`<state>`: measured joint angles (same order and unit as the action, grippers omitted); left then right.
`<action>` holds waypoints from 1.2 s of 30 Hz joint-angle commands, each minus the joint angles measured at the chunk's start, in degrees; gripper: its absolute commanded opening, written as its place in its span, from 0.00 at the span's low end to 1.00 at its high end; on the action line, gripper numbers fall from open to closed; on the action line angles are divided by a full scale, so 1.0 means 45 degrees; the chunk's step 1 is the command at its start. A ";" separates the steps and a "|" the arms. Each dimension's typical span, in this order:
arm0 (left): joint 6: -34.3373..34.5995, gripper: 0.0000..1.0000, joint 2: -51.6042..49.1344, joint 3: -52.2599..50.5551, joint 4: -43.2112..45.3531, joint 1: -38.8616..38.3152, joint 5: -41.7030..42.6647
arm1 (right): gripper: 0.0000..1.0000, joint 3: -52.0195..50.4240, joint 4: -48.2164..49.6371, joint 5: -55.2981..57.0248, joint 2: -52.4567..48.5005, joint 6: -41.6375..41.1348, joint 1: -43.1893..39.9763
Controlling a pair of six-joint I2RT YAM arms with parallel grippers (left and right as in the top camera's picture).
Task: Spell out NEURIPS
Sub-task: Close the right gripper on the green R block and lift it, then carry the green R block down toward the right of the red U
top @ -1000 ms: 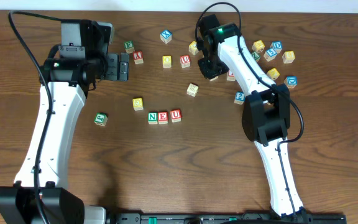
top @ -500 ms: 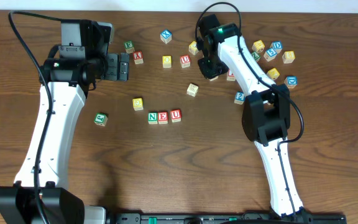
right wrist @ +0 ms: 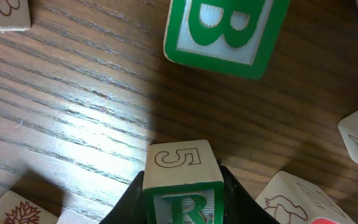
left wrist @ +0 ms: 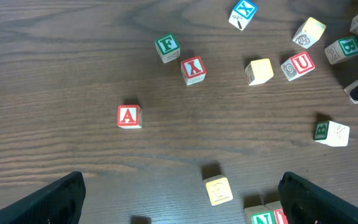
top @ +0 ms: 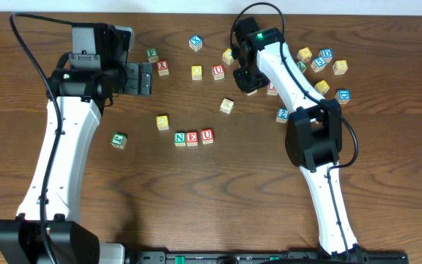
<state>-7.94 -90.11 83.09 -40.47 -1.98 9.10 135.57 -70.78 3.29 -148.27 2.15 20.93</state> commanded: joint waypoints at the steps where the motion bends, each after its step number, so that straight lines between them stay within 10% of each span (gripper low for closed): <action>1: -0.0131 0.98 0.0053 0.0325 -0.0005 0.0044 0.0078 | 0.11 0.0126 -0.0165 -0.0248 0.0117 0.0053 0.0107; 36: -0.0136 0.98 0.0053 0.0325 -0.0005 0.0044 0.0078 | 0.09 0.0631 -0.0661 -0.0811 0.2565 -0.0039 0.0112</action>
<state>-7.94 -90.11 83.09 -40.49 -1.98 9.10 137.32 -74.59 0.36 -141.03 2.13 20.93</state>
